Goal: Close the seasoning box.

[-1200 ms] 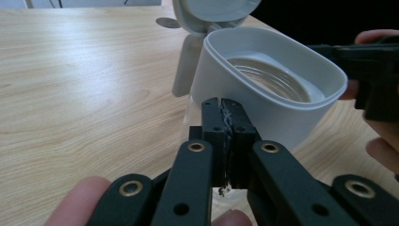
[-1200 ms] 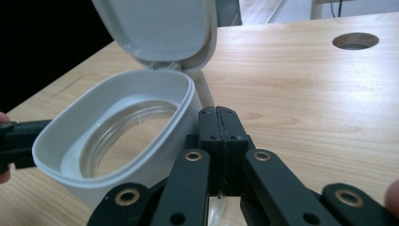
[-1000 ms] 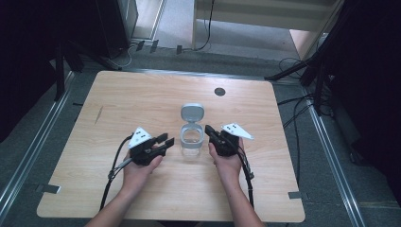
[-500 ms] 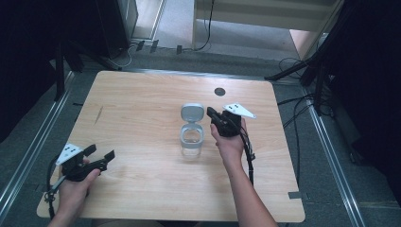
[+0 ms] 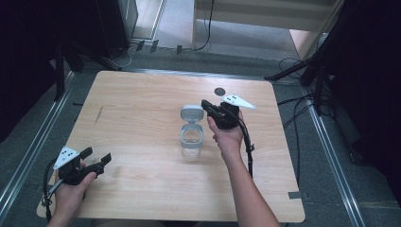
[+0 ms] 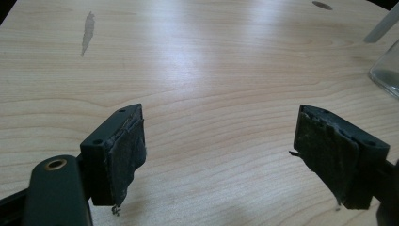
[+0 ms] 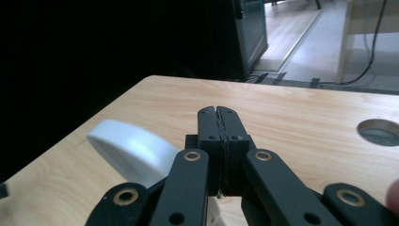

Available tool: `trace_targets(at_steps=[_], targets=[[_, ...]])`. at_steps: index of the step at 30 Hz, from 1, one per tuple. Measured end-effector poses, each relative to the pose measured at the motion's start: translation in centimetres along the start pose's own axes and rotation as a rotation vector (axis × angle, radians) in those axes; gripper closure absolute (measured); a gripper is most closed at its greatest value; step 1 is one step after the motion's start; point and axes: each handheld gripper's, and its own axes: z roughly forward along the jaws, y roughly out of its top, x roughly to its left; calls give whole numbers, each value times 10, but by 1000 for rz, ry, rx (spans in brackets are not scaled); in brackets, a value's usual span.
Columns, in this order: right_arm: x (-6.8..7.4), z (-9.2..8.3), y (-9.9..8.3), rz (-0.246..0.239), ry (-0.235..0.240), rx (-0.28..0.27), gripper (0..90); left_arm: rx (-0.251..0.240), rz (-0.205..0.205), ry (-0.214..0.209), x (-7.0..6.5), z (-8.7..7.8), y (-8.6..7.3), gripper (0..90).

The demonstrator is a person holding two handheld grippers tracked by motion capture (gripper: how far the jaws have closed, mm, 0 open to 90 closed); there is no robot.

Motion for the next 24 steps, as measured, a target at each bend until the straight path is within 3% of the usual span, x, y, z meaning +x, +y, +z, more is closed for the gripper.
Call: trace_targets(at_steps=[6, 9, 11, 12, 13, 14, 17, 20, 24], targets=[[6, -11, -11, -12, 19, 8, 900, -4, -12, 4, 1, 1, 1, 171], [5, -22, -22, -38, -15, 5, 871, -5, -11, 10, 1, 1, 1, 171], [2, -29, -26, -37, -30, -5, 733, -6, -12, 12, 1, 1, 1, 171], [2, -29, -26, -37, -30, -5, 733, -6, -13, 8, 1, 1, 0, 171], [0, -33, -29, -32, -49, -14, 625, -6, -13, 7, 1, 1, 0, 171], [-2, -41, -33, -31, -99, -19, 399, -7, -15, 8, 1, 1, 0, 171], [-10, -55, -42, -35, -130, -17, 227, -6, -13, 9, 1, 1, 0, 171], [-17, -67, -51, -24, -156, -10, 148, -5, -12, 11, 1, 1, 0, 171], [-25, -81, -63, -25, -186, 1, 143, -6, -11, 14, 1, 1, 0, 171]])
